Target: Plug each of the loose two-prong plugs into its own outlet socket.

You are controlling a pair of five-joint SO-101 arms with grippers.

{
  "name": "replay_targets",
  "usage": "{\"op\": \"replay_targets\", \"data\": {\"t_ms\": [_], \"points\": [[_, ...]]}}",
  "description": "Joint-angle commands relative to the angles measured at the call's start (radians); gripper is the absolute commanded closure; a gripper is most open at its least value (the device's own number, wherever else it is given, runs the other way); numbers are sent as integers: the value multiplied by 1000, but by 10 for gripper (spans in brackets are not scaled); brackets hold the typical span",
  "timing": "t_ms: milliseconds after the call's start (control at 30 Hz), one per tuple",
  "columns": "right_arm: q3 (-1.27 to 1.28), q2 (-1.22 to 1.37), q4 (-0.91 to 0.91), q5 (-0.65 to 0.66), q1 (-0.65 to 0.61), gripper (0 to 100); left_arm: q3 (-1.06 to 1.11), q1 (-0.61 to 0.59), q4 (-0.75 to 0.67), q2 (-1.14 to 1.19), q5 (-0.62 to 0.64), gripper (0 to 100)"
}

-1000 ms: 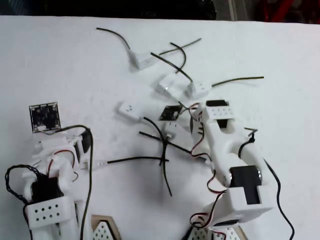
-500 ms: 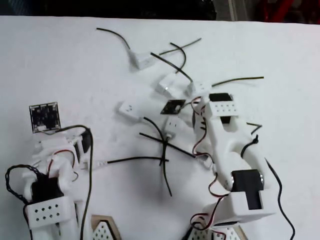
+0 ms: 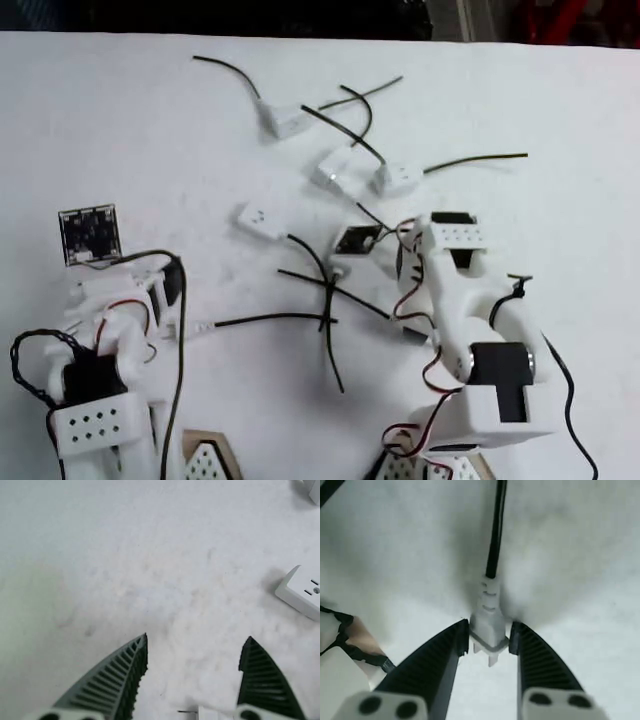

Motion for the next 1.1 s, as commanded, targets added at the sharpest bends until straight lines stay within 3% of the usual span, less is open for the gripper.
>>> {"op": "replay_targets", "data": {"t_ms": [0,300,600,800,1067], "points": [[5,-30,-21,3,-28,868,-9,-7,-25,-10,0,707],[37,-36,-41,2,-56,983,-9,-7,-25,-10,0,707],[37,-127,-90,-71,-59,981,-9,-7,-25,-10,0,707],[66,-147,-145,-161,-137,977,-9,-7,-25,-10,0,707],[106,-151,-136,-167,-205,921,-9,-7,-25,-10,0,707]]}}
